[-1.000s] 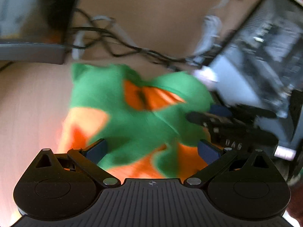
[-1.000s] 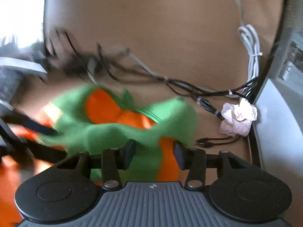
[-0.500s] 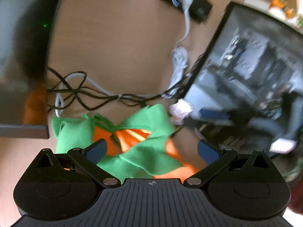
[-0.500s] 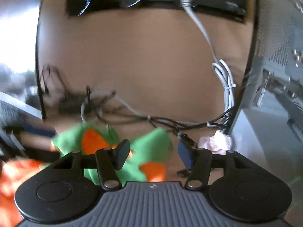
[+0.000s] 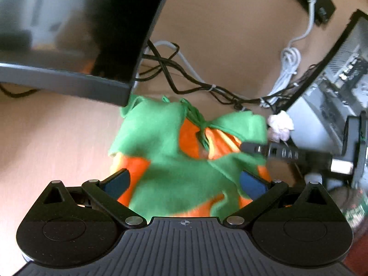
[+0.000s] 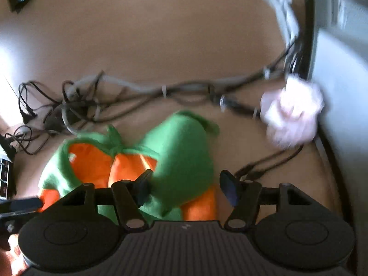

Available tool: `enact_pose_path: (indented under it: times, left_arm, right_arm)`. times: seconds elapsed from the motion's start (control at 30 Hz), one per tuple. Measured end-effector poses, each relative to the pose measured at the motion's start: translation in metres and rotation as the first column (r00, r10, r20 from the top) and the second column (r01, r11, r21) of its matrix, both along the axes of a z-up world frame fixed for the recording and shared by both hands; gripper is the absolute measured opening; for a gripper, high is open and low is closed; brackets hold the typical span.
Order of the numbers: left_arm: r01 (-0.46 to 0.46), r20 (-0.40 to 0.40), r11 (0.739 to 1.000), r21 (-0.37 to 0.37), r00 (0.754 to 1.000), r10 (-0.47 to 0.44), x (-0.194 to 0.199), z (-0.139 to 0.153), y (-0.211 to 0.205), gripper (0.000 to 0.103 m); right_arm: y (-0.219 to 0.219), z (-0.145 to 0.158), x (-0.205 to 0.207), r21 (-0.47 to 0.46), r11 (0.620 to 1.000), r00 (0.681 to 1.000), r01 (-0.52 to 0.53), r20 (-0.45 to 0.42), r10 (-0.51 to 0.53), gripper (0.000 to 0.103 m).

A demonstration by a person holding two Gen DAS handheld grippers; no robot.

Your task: Fold clothes

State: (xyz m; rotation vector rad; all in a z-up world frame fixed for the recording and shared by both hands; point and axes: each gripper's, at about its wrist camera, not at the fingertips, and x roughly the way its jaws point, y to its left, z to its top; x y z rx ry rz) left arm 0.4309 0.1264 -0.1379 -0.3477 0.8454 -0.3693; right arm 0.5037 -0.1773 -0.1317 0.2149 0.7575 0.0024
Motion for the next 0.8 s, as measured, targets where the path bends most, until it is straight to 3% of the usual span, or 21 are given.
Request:
enact_pose_path:
  times: [0.07, 0.13, 0.27, 0.33, 0.43, 0.57, 0.63, 0.67, 0.8]
  left_arm:
    - [0.009, -0.017, 0.999, -0.031, 1.0, -0.009, -0.015, 0.002, 0.003, 0.103]
    - [0.015, -0.041, 0.998, -0.057, 0.999, -0.017, -0.029, 0.003, 0.005, 0.103]
    - [0.024, -0.083, 0.997, -0.069, 0.996, -0.03, -0.05, -0.004, 0.004, 0.103]
    - [0.02, -0.093, 0.998, -0.062, 0.995, -0.026, -0.059, -0.006, 0.007, 0.103]
    - [0.015, -0.102, 0.998, -0.068, 0.995, -0.022, -0.071, -0.003, 0.014, 0.103]
    - [-0.02, -0.105, 0.995, -0.099, 0.994, 0.01, -0.083, 0.003, 0.029, 0.103]
    - [-0.049, -0.113, 0.992, -0.118, 0.993, 0.036, -0.086, 0.005, 0.039, 0.103]
    - [-0.063, -0.118, 0.991, -0.122, 0.992, 0.049, -0.087, 0.006, 0.044, 0.103]
    - [-0.1, -0.127, 0.988, -0.12, 0.988, 0.084, -0.087, 0.014, 0.062, 0.103]
  right_arm:
    - [0.017, 0.023, -0.01, -0.116, 0.992, 0.99, -0.049, 0.126, 0.064, 0.064]
    - [0.039, 0.037, -0.01, -0.237, 0.964, 0.969, -0.119, 0.182, 0.164, 0.064]
    - [0.073, 0.024, 0.015, -0.281, 0.895, 0.926, -0.345, 0.054, 0.374, 0.07]
    - [0.083, 0.009, 0.028, -0.305, 0.873, 0.915, -0.381, 0.011, 0.403, 0.07]
    - [0.081, -0.008, 0.053, -0.274, 0.88, 0.918, -0.388, -0.031, 0.395, 0.069]
    - [0.077, -0.027, 0.073, -0.207, 0.896, 0.919, -0.394, -0.072, 0.388, 0.062]
    - [0.079, -0.031, 0.078, -0.15, 0.902, 0.914, -0.405, -0.063, 0.4, 0.042]
    - [0.081, -0.028, 0.076, -0.138, 0.901, 0.912, -0.41, -0.056, 0.407, 0.025]
    - [0.09, -0.002, 0.045, -0.122, 0.91, 0.916, -0.396, 0.012, 0.4, 0.019]
